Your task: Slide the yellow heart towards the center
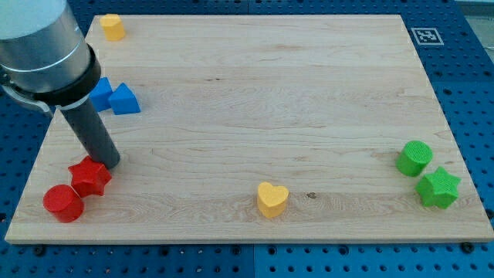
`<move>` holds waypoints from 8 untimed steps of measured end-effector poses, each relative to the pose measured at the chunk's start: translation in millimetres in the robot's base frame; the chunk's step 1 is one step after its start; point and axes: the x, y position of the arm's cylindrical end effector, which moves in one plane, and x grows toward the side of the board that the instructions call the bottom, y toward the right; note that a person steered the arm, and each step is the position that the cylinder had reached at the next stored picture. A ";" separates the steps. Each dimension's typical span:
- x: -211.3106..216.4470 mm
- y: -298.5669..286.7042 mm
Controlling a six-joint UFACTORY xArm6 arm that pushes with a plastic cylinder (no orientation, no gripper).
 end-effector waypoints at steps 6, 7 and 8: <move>87.0 188.8; 85.8 223.9; 80.9 227.5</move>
